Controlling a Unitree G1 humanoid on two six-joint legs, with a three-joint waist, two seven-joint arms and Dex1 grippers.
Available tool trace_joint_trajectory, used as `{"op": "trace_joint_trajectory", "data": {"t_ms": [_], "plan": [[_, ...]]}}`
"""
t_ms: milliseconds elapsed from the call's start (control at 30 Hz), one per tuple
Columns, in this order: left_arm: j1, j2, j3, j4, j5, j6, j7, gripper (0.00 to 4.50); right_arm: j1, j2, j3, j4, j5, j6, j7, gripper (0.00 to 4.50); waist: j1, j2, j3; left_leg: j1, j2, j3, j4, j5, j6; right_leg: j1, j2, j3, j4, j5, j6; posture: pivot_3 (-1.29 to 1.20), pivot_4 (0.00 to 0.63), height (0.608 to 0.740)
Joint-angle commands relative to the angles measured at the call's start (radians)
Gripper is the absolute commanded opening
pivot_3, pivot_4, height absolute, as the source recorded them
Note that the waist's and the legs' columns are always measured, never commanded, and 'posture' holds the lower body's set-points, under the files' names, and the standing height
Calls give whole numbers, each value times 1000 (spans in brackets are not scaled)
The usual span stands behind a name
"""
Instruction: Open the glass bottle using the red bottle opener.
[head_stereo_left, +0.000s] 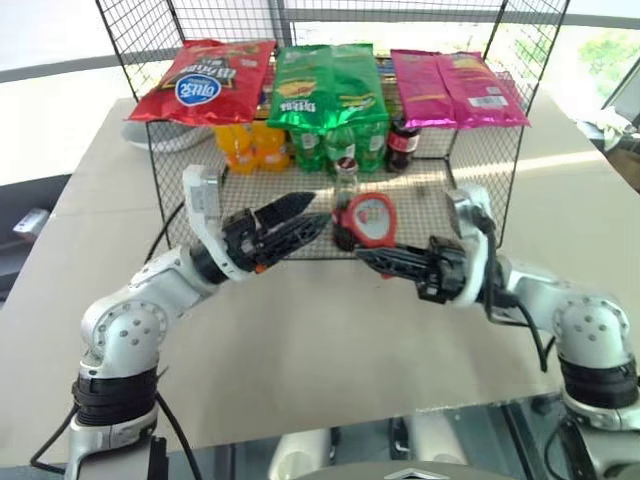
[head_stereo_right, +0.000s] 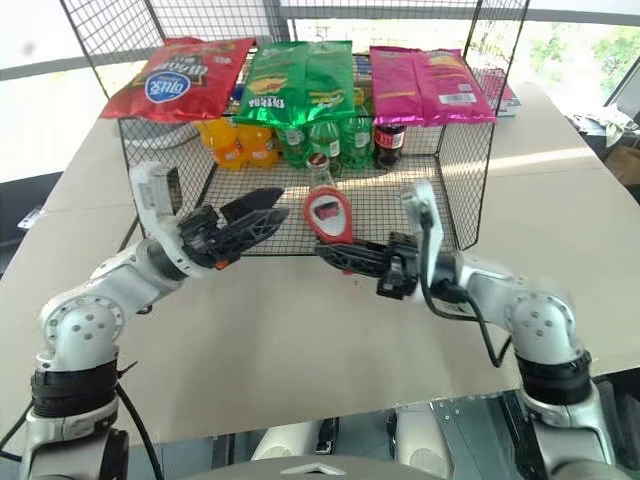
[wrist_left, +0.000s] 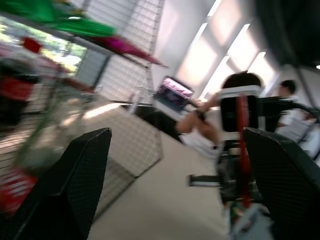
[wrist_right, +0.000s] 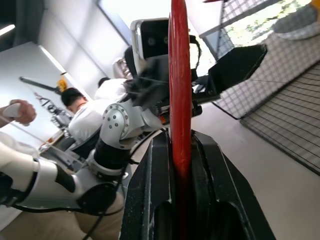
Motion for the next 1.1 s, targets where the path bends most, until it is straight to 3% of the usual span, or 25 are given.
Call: {"op": "trace_joint_trajectory", "data": {"t_ms": [33,167,433,533,633,767,900,1100], "plan": [[-72,-6,-120,51,257,-126,17,4410,67,-24,-52,-85,-8,-46,-5,0,6,0,0,0,0,0,0,0,0,0,0,0,-1,0,0,0,150,740],[-164,-36,-218,157,414,-213,-30,4410,134,-27,-79,-130,-39,-97,-28,0,1,-1,1,-1,-1,1,0,-1,1,0,-1,0,-1,0,0,0,150,740],[-354,-143,-292,432,543,-308,-143,4410,181,-34,-88,-195,-45,-145,-80,0,1,-1,1,-2,1,0,-1,-1,1,-2,0,-1,0,0,0,0,150,740],[-397,-167,-286,518,567,-331,-179,3692,192,-40,-91,-220,-38,-152,-112,0,-1,-1,1,-2,1,1,0,-3,5,-2,0,-1,-1,0,1,0,150,740],[-404,-171,-273,552,577,-367,-228,2402,205,-48,-102,-247,-25,-161,-150,0,-5,-1,1,-2,0,2,0,-1,2,-2,0,0,-1,0,1,0,150,740],[-382,-172,-238,477,493,-330,-319,2359,206,-66,-99,-282,-81,-187,-177,0,-3,-1,1,-2,1,1,0,-1,2,-2,-1,-1,-1,0,1,0,150,740],[-345,-124,-234,284,381,-173,-381,2359,130,-126,-11,-299,-410,-268,-205,0,-5,-1,2,-5,1,1,1,-1,2,-5,-1,0,-1,0,1,0,150,740],[-258,-113,-306,165,458,-213,-390,2359,32,-186,197,-204,-873,-436,-211,0,-2,0,1,-9,1,1,4,-1,1,-9,0,-1,1,0,1,0,150,740]]}}
